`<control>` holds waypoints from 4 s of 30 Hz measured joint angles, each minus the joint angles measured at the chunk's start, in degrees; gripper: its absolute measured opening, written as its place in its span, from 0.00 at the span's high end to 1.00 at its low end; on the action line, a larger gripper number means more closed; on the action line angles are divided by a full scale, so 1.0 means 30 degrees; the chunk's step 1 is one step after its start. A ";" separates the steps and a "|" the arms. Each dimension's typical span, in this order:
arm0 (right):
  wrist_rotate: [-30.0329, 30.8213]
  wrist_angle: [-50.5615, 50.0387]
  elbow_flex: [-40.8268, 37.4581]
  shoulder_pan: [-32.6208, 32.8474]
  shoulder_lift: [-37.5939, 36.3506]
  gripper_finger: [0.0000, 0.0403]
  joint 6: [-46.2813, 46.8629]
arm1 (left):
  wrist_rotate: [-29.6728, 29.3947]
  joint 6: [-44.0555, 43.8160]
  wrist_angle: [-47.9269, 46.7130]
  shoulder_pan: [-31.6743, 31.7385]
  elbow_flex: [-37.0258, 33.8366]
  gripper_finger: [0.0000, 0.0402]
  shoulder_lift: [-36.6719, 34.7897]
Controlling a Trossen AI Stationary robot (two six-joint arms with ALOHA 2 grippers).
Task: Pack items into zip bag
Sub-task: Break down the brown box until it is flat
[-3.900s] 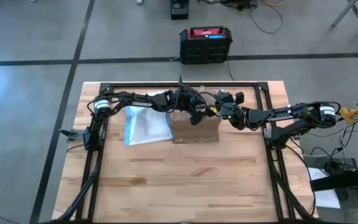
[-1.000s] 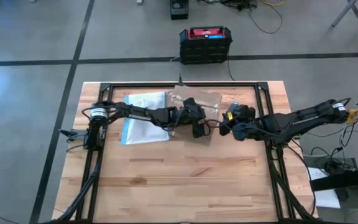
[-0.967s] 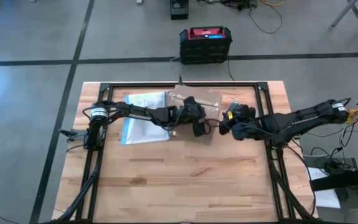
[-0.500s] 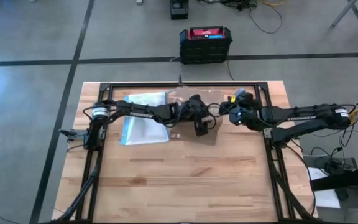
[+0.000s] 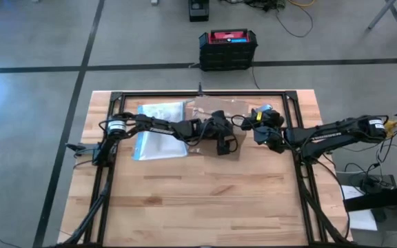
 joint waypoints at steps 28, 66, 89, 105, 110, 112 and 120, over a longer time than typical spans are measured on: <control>0.1827 0.2064 0.0313 0.0875 0.2130 0.86 0.0740 | -0.0379 -0.1137 -0.0204 -0.0007 -0.0146 0.31 0.0000; 0.1710 0.1825 0.1195 0.1887 0.3869 0.86 0.0942 | -0.2055 -0.2142 -0.0108 0.0162 -0.0599 0.31 -0.0022; 0.2615 0.2008 0.1550 0.1080 0.1433 0.86 -0.1685 | -0.2973 -0.2586 -0.0342 -0.0117 -0.0787 0.31 -0.0677; 0.0718 0.2025 0.0953 -0.1226 0.3286 0.86 0.2795 | -0.2006 -0.0577 -0.0329 0.0906 -0.0080 0.31 -0.1011; 0.0498 0.2254 0.0960 -0.1878 0.3250 0.86 0.2788 | -0.1266 -0.0816 -0.0212 0.1194 -0.0087 0.31 -0.0584; 0.0071 0.2581 0.0960 -0.2090 0.3249 0.86 0.2788 | -0.1228 -0.0974 -0.0313 0.1202 -0.0087 0.31 -0.0576; -0.0500 0.4147 0.0989 -0.2339 0.3388 0.86 0.1190 | -0.1260 -0.1213 -0.0448 0.1195 -0.0087 0.31 -0.0568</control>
